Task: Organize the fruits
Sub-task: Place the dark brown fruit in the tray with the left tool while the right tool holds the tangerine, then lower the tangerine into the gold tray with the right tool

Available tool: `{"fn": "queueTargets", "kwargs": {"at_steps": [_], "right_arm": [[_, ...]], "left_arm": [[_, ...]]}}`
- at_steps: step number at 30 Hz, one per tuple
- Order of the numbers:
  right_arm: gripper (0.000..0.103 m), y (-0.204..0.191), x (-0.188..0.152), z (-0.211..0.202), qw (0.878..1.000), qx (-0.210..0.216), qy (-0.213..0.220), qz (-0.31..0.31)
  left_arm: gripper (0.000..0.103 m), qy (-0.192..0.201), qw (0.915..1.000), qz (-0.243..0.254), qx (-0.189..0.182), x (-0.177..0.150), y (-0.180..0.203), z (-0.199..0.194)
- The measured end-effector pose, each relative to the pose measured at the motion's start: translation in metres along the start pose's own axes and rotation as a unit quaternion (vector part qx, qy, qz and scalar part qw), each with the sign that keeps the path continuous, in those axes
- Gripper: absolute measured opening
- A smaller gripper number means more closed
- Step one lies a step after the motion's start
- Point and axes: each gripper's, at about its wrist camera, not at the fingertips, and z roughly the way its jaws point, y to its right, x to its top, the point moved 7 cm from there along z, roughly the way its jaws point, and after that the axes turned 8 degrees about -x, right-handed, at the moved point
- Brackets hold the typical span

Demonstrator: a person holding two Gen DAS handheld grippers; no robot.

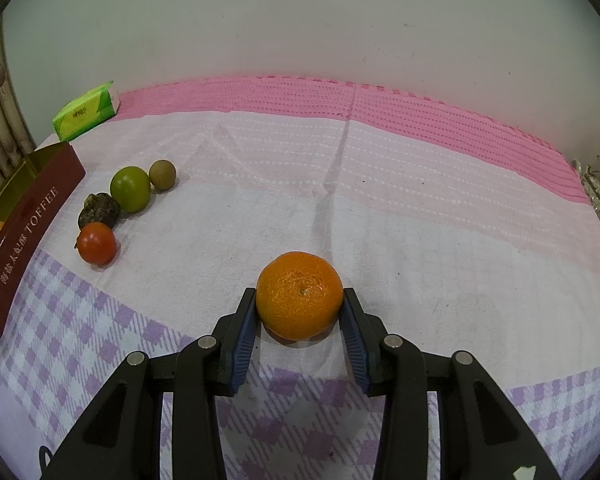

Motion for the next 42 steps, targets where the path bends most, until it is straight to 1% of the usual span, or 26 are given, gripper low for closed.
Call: {"fn": "queueTargets", "kwargs": {"at_steps": [2, 4, 6, 8, 10, 12, 14, 15, 18, 19, 21, 23, 25, 27, 29, 33, 36, 42], "right_arm": [[0.038, -0.001, 0.001, 0.000, 1.000, -0.003, -0.003, -0.003], [0.038, -0.003, 0.002, -0.002, 1.000, -0.002, -0.004, -0.005], [0.038, -0.008, 0.006, -0.008, 1.000, 0.005, -0.003, -0.005], [0.038, -0.015, 0.010, -0.015, 1.000, 0.016, 0.000, -0.005], [0.038, -0.032, 0.017, -0.023, 0.999, 0.043, 0.000, -0.008], [0.038, -0.049, 0.023, -0.028, 0.997, 0.075, -0.007, -0.006], [0.038, -0.075, 0.031, -0.034, 0.994, 0.109, -0.015, -0.011], [0.038, -0.095, 0.037, -0.039, 0.991, 0.130, -0.016, -0.019], [0.038, -0.138, 0.049, -0.055, 0.985, 0.168, -0.008, -0.046], [0.038, -0.160, 0.055, -0.063, 0.981, 0.186, -0.002, -0.063], [0.038, -0.187, 0.058, -0.073, 0.976, 0.204, 0.006, -0.082], [0.038, -0.220, 0.062, -0.084, 0.968, 0.226, 0.013, -0.110], [0.038, -0.248, 0.062, -0.088, 0.961, 0.242, 0.013, -0.133], [0.038, -0.272, 0.059, -0.087, 0.956, 0.248, 0.009, -0.156], [0.038, -0.291, 0.052, -0.084, 0.953, 0.247, 0.004, -0.177], [0.038, -0.313, 0.040, -0.075, 0.950, 0.238, -0.008, -0.200], [0.038, -0.317, 0.034, -0.069, 0.949, 0.227, -0.008, -0.218], [0.039, -0.318, 0.032, -0.067, 0.948, 0.230, -0.007, -0.221]], "left_arm": [[0.066, 0.013, 0.9999, 0.001, -0.005, 0.002, -0.001, -0.010], [0.070, 0.028, 0.9996, 0.003, 0.000, 0.004, -0.001, -0.020], [0.072, 0.047, 0.9987, 0.010, 0.017, 0.007, -0.004, -0.030], [0.073, 0.064, 0.9974, 0.013, 0.029, 0.008, -0.009, -0.040], [0.074, 0.080, 0.9961, 0.013, 0.036, 0.007, -0.015, -0.050], [0.075, 0.099, 0.9939, 0.003, 0.047, 0.008, -0.025, -0.060], [0.076, 0.114, 0.9916, -0.014, 0.058, 0.008, -0.036, -0.066], [0.076, 0.120, 0.9907, -0.023, 0.061, 0.008, -0.041, -0.069], [0.076, 0.133, 0.9869, -0.056, 0.072, 0.007, -0.060, -0.073], [0.076, 0.136, 0.9856, -0.063, 0.078, 0.006, -0.066, -0.073], [0.076, 0.136, 0.9835, -0.076, 0.092, 0.005, -0.076, -0.073], [0.076, 0.136, 0.9824, -0.092, 0.090, 0.004, -0.085, -0.073], [0.076, 0.134, 0.9806, -0.104, 0.098, 0.001, -0.092, -0.071], [0.076, 0.128, 0.9808, -0.106, 0.101, -0.001, -0.095, -0.068], [0.076, 0.121, 0.9823, -0.108, 0.094, -0.001, -0.095, -0.063], [0.076, 0.121, 0.9837, -0.101, 0.086, 0.000, -0.091, -0.061], [0.076, 0.120, 0.9843, -0.100, 0.082, 0.000, -0.089, -0.060], [0.076, 0.115, 0.9855, -0.101, 0.074, 0.000, -0.085, -0.057]]}}
